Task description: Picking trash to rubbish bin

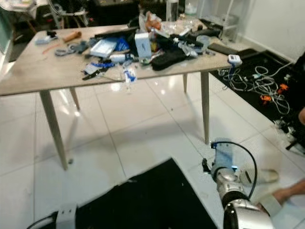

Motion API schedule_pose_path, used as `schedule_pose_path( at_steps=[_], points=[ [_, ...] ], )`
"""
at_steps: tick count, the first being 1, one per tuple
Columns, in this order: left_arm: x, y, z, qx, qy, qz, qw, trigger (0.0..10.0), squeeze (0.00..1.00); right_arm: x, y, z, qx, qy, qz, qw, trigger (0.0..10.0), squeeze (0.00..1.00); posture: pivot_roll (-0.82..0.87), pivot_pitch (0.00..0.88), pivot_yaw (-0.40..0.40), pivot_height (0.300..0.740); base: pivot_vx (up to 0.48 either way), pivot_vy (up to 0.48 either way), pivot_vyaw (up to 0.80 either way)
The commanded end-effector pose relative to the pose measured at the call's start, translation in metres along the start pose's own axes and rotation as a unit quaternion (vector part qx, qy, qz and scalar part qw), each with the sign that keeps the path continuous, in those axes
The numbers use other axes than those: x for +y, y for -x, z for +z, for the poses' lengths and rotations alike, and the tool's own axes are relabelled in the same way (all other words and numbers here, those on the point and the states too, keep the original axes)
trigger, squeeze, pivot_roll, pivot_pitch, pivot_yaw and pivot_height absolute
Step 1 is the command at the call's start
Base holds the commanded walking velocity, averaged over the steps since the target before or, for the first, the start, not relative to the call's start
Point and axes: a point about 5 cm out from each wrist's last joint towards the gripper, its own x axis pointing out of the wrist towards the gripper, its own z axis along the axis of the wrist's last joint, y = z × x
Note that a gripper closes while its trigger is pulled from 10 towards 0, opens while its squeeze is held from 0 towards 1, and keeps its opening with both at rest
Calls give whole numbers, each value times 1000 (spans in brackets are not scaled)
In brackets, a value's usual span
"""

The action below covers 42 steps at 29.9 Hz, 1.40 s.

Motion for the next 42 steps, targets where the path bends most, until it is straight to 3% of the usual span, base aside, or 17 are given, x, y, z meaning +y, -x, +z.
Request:
schedule_pose_path(
  at_steps=[1,5,6,9,10,14,15,18,20,28,30,34,42],
  points=[
    [0,1,-3,6,-6,0,1000,10000,0,-3,-2,17,-34,-3,1,999,10000,0,-54,69,61,740,311,0,0],
    [1,1,-5,9,-7,0,1000,10000,0,6,-4,61,-119,21,25,992,10000,0,-52,68,61,740,319,0,0],
    [1,1,-5,9,-7,0,1000,10000,0,6,-4,61,-119,21,25,992,10000,0,-52,68,61,740,319,0,0],
    [2,2,-6,12,-10,0,1000,10000,0,13,1,115,-226,41,37,972,10000,0,-53,66,62,740,321,0,0],
    [2,2,-6,12,-10,0,1000,10000,0,13,1,115,-226,41,37,972,10000,0,-53,66,62,740,322,0,0],
    [2,2,-7,14,-14,-2,1000,10000,0,26,15,167,-330,30,101,938,10000,0,-57,66,65,740,326,0,0],
    [2,2,-7,14,-14,-2,1000,10000,0,26,15,167,-330,30,101,938,10000,0,-57,66,65,740,326,0,0],
    [1,1,-6,13,-15,-3,1000,10000,0,48,29,194,-372,3,223,901,10000,0,-58,67,66,740,329,0,0],
    [0,1,-5,12,-16,-4,1000,10000,0,57,33,200,-377,15,258,889,10000,0,-61,66,65,740,332,0,0],
    [-1,1,-6,13,-16,-6,1000,10000,0,63,28,194,-360,37,236,902,10000,0,-56,64,70,740,333,0,0],
    [0,1,-7,14,-18,-5,1000,10000,0,69,27,188,-343,46,255,903,10000,0,-55,65,72,740,337,0,0],
    [2,2,-7,14,-19,-3,1000,10000,0,65,22,183,-321,46,235,916,10000,0,-53,64,73,740,338,0,775],
    [1,2,-7,15,-19,-4,1000,10000,0,66,18,178,-300,70,226,924,10000,0,-53,63,73,740,340,0,387]
  ],
)
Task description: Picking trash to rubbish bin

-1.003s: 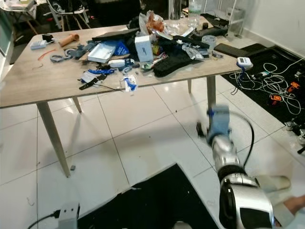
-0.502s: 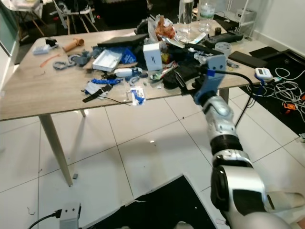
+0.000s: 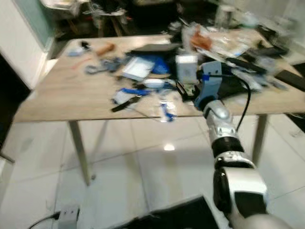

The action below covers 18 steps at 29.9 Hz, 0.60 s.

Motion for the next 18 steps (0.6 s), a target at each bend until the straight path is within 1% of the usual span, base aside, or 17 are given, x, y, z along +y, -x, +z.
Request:
schedule_pose_path(
  at_steps=[1,4,5,6,8,9,10,13,14,16,17,18],
  points=[
    [-1,0,0,3,-7,-1,1000,10000,0,-7,7,-11,34,16,-7,999,10000,0,-59,62,72,740,341,0,0],
    [-2,-1,1,3,-7,-3,1000,10000,0,-1,7,-19,63,43,11,997,10000,0,-60,62,70,740,340,0,0],
    [-2,-1,1,3,-7,-3,1000,10000,0,-1,7,-19,63,43,11,997,10000,0,-60,62,70,740,337,0,0],
    [-3,-1,1,3,-7,-3,1000,10000,0,1,7,-24,82,55,12,995,10000,0,-61,63,69,740,341,0,0],
    [-4,-1,1,3,-4,-6,1000,10000,0,0,9,-34,128,93,-3,987,10000,0,-61,63,69,740,339,0,0],
    [-4,-1,1,3,-4,-6,1000,10000,0,0,9,-34,128,93,-3,987,10000,0,-61,63,69,740,337,0,0],
    [-4,-1,0,3,-3,-8,1000,10000,0,-2,10,-37,145,101,-15,984,10000,0,-61,62,69,740,300,0,0],
    [-5,-1,-1,7,-6,-10,1000,10000,0,-2,10,-39,153,92,-18,984,10000,0,-64,64,70,740,284,0,0],
    [-6,-1,-4,14,-15,-11,1000,10000,0,1,11,-42,161,83,-7,984,10000,0,-64,66,69,740,0,0,0],
    [-6,0,-4,15,-18,-11,1000,10000,0,2,11,-43,162,79,-3,984,10000,0,-64,66,69,740,0,0,0],
    [-6,0,-4,16,-18,-10,1000,10000,0,7,11,-46,167,59,15,984,10000,0,-65,66,68,740,0,0,0],
    [-6,0,-5,15,-17,-10,1000,10000,0,11,11,-48,171,55,29,983,10000,0,-65,66,68,740,0,0,0]
  ],
)
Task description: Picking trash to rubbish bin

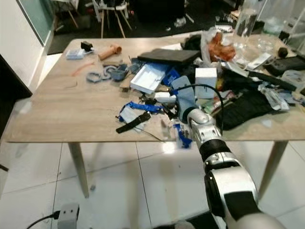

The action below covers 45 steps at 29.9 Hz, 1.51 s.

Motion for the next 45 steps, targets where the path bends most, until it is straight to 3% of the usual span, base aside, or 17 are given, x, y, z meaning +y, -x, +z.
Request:
schedule_pose_path(
  at_steps=[1,5,8,14,19,26,31,37,45],
  points=[
    [4,3,-11,20,-3,6,1000,10000,0,12,-1,-9,18,-18,36,999,10000,0,-65,67,65,740,0,0,0],
    [3,3,-11,21,-2,6,1000,10000,0,18,-2,-11,31,-24,53,998,10000,0,-65,67,65,740,0,0,0],
    [3,3,-13,21,6,6,1000,10000,0,15,-2,-18,83,-17,15,996,10000,0,-68,70,62,740,0,0,0],
    [2,4,-15,25,4,4,1000,10000,0,9,-2,-10,79,-3,3,997,10000,0,-68,70,62,740,0,0,0],
    [2,4,-16,27,0,2,1000,10000,0,-3,0,2,83,36,-23,996,10000,0,-71,68,64,740,0,0,0],
    [1,4,-16,27,-1,0,1000,10000,0,-4,2,14,80,37,-17,996,10000,0,-71,68,64,740,0,0,0],
    [0,4,-16,28,-4,-2,1000,10000,0,-10,8,22,99,90,0,991,10000,0,-78,67,68,740,0,0,0],
    [-1,3,-15,28,-5,-4,1000,10000,0,-22,16,14,131,87,-18,987,10000,0,-83,68,67,740,0,0,0],
    [-1,3,-15,28,-4,-4,1000,10000,0,-23,24,0,165,75,-13,983,10000,0,-87,73,66,740,0,0,0]
  ],
)
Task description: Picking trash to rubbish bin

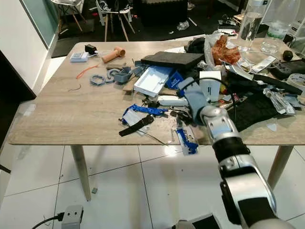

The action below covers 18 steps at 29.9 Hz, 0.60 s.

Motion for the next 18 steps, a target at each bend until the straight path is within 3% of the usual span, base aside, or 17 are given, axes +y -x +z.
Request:
schedule_pose_path(
  at_steps=[1,8,15,16,18],
  points=[
    [-1,1,-8,14,0,-3,1000,10000,0,4,0,-5,10,-6,10,1000,10000,0,-87,73,66,740,0,0,0],
    [0,2,-10,16,-3,-3,1000,10000,0,9,-3,-18,26,-46,17,998,10000,0,-88,72,68,740,0,0,0],
    [1,2,-9,15,-5,-2,1000,10000,0,9,-4,-28,46,-54,9,997,10000,0,-88,70,70,740,0,0,0],
    [1,2,-9,15,-7,-2,1000,10000,0,9,-4,-31,51,-53,9,997,8118,0,-88,70,70,740,0,0,0],
    [1,2,-9,15,-7,-3,1000,10000,0,9,-4,-31,52,-53,9,997,8118,0,-88,70,70,740,0,0,0]
  ],
)
